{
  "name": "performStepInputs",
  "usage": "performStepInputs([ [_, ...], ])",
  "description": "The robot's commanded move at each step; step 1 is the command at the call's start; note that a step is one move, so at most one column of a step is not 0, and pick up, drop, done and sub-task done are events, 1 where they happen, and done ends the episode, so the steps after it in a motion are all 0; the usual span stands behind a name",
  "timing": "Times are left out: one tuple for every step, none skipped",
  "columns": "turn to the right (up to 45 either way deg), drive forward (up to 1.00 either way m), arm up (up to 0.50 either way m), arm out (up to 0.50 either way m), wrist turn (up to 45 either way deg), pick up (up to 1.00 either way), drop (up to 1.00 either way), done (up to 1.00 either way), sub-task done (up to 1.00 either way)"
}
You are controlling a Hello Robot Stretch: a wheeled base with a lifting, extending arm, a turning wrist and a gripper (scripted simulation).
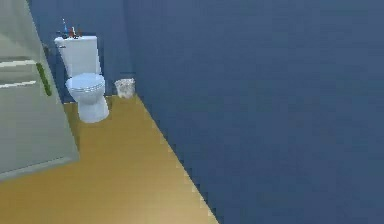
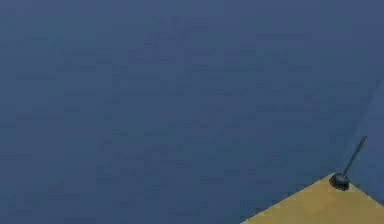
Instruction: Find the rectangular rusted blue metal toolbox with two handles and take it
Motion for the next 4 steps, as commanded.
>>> performStepInputs([
  [-21.0, 0.0, 0.0, 0.0, 0.0, 0.0, 0.0, 0.0, 0.0],
  [0.0, 0.5, 0.0, 0.0, 0.0, 0.0, 0.0, 0.0, 0.0],
  [-33.0, 0.0, 0.0, 0.0, 0.0, 0.0, 0.0, 0.0, 0.0],
  [0.0, 0.3, 0.0, 0.0, 0.0, 0.0, 0.0, 0.0, 0.0],
])
